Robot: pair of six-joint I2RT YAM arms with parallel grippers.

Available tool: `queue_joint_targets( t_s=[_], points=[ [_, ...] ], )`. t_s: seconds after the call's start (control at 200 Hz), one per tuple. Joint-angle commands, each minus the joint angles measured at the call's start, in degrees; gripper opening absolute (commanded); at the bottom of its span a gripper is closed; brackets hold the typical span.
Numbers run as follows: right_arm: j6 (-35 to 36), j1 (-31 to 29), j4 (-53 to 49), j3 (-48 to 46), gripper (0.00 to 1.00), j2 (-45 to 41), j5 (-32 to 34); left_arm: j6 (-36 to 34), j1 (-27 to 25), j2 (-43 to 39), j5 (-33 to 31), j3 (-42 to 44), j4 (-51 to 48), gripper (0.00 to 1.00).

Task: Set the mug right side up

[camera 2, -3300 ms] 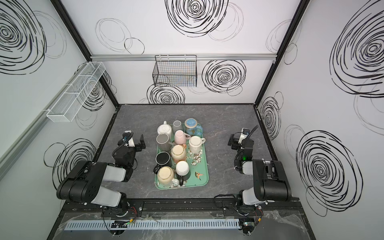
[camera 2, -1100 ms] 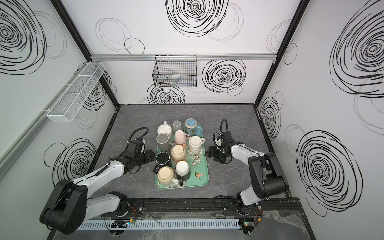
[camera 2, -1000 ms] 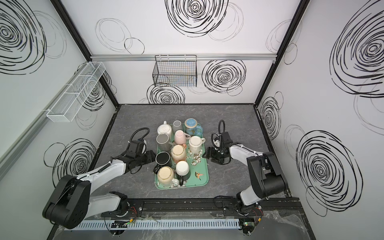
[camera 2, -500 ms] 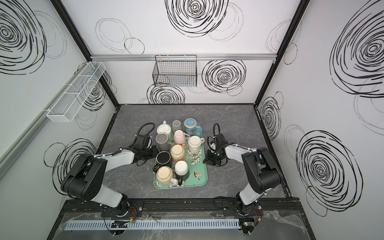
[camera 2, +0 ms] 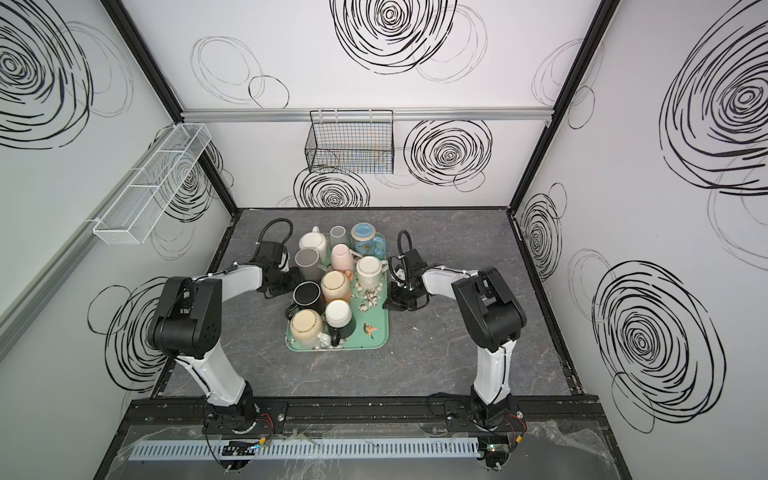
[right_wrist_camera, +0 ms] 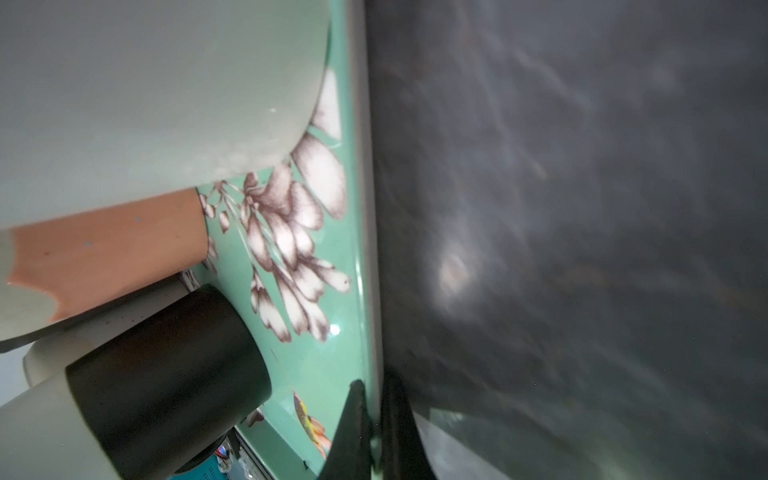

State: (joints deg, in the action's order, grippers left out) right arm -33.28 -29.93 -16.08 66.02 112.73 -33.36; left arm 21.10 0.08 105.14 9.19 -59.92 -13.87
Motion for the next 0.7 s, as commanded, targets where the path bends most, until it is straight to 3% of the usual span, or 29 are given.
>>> queue_joint_targets(
  t_s=[0.0, 0.14, 0.27, 0.46, 0.695],
  points=[
    [-3.7, -5.3, 4.3, 10.4, 0.0, 10.0, 0.7, 3.6, 3.3, 2.9, -0.6, -8.1, -1.9, 0.08],
    [-4.0, -7.7, 2.0, 23.3, 0.0, 17.8, 1.4, 4.4, 6.5, 7.9, -1.7, -16.4, -4.0, 0.1],
    [-5.7, -8.9, 1.6, 32.1, 0.0, 24.7, 0.7, 5.1, 8.0, 11.9, -3.4, -22.5, -5.2, 0.2],
    [-10.0, -9.9, 5.2, 37.8, 0.0, 30.1, -1.1, 5.4, 9.3, 14.4, -5.7, -27.5, -6.0, 0.33],
    [-14.3, -12.1, 9.8, 45.5, 0.0, 35.0, -1.4, 4.2, 11.4, 10.6, -8.9, -28.1, -7.5, 0.37]
  ],
)
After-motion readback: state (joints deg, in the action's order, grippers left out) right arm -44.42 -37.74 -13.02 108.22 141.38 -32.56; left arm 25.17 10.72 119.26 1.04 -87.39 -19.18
